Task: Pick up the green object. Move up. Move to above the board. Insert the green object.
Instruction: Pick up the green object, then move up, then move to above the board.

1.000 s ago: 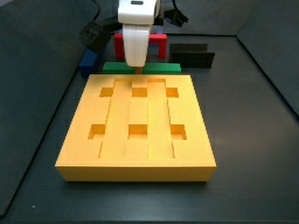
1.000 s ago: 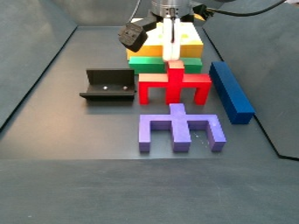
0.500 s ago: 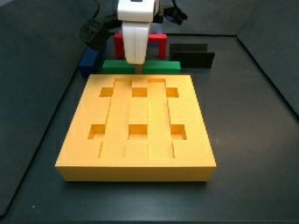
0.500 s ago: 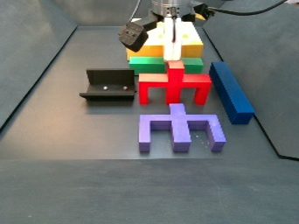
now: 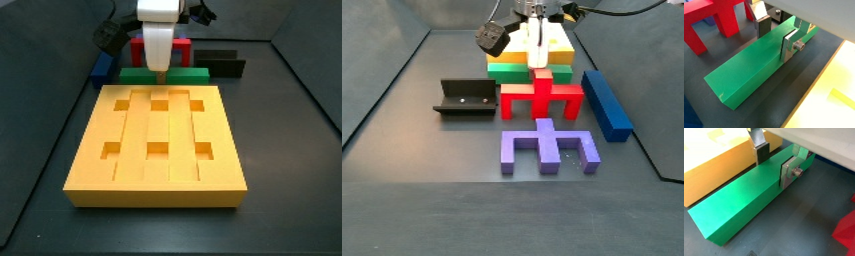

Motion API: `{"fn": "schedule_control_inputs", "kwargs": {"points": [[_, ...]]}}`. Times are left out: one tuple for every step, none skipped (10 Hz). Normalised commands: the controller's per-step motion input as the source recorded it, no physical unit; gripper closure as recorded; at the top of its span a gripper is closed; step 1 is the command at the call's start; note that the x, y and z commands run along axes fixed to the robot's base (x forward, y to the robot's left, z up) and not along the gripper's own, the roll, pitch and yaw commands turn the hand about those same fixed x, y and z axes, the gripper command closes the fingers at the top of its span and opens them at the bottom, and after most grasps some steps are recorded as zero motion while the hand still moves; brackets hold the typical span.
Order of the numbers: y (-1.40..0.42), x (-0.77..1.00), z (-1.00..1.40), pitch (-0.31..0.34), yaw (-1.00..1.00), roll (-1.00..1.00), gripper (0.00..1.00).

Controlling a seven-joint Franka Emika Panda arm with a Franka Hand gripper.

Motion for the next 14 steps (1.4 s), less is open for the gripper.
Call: {"fn": "schedule_control_inputs", "kwargs": {"points": [[0.00,0.00,0.00,0.000,0.00,0.00,1.00],[0.00,0.00,0.83,0.000,0.00,0.00,1.00],[0.00,-0.05,0.82,0.014,0.04,0.00,1.00],[0.00,-0.08,0.61,0.015,0.04,-0.03,1.00],[0.00,-0.03,0.23,-0.010,0.02,-0.08,1.00],[0.00,0.00,1.40,0.000,0.00,0.00,1.00],[0.00,-0.02,1.40,0.038,0.00,0.00,1.00],[0.00,-0.04,1.40,0.041,-0.01,-0.05,1.00],[0.01,0.00,1.40,0.023,-0.01,-0.09,1.00],[0.01,0.01,1.40,0.044,-0.01,-0.09,1.00],[0.00,0.00,1.40,0.076,-0.01,-0.07,1.00],[0.01,0.00,0.94,0.069,-0.01,-0.08,1.00],[0.01,0.03,0.38,0.054,-0.01,-0.08,1.00],[0.01,0.05,0.24,0.054,0.00,-0.07,1.00]]}}
